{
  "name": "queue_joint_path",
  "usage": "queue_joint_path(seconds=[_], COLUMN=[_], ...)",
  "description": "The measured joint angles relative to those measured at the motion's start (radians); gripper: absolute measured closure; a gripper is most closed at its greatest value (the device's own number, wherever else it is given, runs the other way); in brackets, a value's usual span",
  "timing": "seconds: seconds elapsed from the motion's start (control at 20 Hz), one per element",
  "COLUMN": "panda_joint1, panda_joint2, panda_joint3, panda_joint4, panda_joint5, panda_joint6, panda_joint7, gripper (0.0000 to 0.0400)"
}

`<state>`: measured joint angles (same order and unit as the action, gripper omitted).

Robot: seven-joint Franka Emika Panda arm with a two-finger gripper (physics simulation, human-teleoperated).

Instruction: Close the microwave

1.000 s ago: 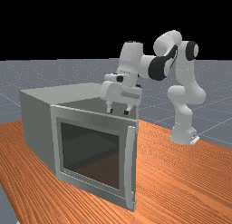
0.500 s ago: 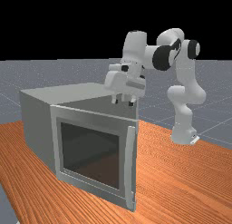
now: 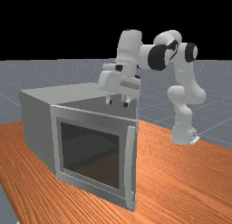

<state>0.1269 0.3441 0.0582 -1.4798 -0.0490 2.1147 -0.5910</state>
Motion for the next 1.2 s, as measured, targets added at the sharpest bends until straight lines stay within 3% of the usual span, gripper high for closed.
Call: queue_joint_path(seconds=[0.05, 0.45, 0.5, 0.85, 1.0, 1.2], panda_joint1=[0.001, 0.047, 0.051, 0.075, 0.068, 0.069], panda_joint2=[0.036, 0.079, 0.052, 0.059, 0.105, 0.151], panda_joint3=[0.0, 0.0, 0.003, 0.002, 0.013, 0.011], panda_joint4=[0.066, 0.129, 0.067, 0.056, 0.147, 0.221], panda_joint5=[0.002, -0.023, -0.037, -0.061, -0.036, -0.037], panda_joint6=[-0.065, -0.089, -0.002, 0.064, -0.038, -0.064], panda_joint7=[-0.003, 0.097, 0.088, 0.117, 0.079, 0.079], gripper=[0.0, 0.0, 0.0, 0.0, 0.0, 0.0])
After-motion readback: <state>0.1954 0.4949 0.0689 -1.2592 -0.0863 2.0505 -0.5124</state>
